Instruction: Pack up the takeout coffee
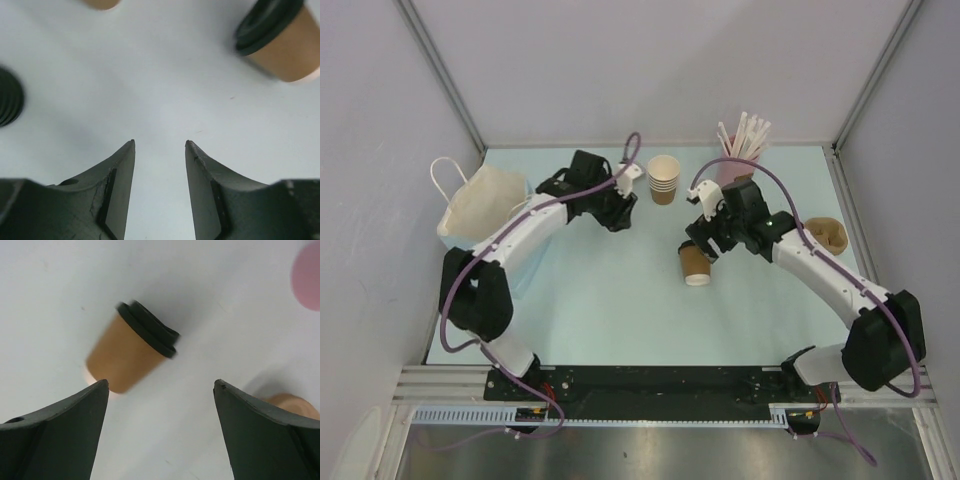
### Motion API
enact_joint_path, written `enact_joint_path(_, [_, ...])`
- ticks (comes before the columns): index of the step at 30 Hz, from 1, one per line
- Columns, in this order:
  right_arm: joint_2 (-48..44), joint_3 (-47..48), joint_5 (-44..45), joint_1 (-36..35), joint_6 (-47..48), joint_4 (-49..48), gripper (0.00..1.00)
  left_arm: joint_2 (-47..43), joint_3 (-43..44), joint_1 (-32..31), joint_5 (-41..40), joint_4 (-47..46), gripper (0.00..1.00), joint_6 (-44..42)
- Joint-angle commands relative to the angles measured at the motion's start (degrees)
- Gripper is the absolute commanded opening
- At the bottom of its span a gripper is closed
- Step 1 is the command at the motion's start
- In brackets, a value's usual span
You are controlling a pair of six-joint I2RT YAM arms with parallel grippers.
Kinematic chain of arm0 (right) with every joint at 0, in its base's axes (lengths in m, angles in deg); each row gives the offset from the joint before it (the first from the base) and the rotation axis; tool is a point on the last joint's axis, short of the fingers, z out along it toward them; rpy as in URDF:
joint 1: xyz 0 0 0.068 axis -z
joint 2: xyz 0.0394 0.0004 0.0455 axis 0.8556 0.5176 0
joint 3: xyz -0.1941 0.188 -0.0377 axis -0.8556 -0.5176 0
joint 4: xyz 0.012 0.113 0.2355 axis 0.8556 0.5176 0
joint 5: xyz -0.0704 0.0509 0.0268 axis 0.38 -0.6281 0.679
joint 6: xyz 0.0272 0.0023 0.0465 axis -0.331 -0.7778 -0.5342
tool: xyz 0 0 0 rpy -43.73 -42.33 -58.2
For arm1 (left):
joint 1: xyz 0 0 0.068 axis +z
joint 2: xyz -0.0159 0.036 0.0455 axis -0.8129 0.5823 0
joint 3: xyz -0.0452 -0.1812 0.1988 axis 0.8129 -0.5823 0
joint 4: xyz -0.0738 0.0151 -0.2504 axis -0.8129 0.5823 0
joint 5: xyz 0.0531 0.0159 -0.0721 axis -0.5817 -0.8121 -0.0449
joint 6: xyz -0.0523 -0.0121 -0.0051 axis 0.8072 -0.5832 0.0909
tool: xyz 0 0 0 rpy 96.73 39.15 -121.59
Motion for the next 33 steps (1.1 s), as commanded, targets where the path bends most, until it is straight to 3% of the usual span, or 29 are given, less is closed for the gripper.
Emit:
enact_joint_path(1, [5.97, 3.26, -13.50, 0.49, -8.96, 0.66, 0.90, -7.79, -2.15, 4.39, 0.94, 0.58, 0.52, 1.32])
enact_joint_path(7, [13.19, 3.79, -2.96, 1.10, -14.42, 2.84, 0.81, -12.37, -7.25, 4.83, -0.99, 0.41, 0.54, -1.23])
enact_joint_path(16, [11.08, 5.29, -6.81, 3.66, -10.39, 11.03, 0.78, -17.83, -10.95, 5.10, -1.79, -1.70, 0.56, -1.50])
enact_joint_path(18, [10.47, 5.81, -9.46, 3.05, -8.02, 9.98, 0.80, -17.57, -11.12, 5.10, -1.18, -2.23, 0.56, -1.06])
enact_joint_path(22, [9.84, 9.13, -6.03, 1.37, 0.07, 8.91, 0.87, -16.07, -11.12, 5.10, -0.65, -1.70, 0.56, -0.35])
enact_joint_path(30, [18.62, 16.09, -14.02, 2.78, -3.69, 7.08, 0.87, -16.07, -11.92, 5.10, -2.40, -3.37, 0.56, 0.88])
enact_joint_path(33, [23.18, 18.20, -22.18, 3.92, -7.28, 6.02, 0.87, -13.36, -11.22, 5.01, -2.14, -4.60, 0.57, 1.23])
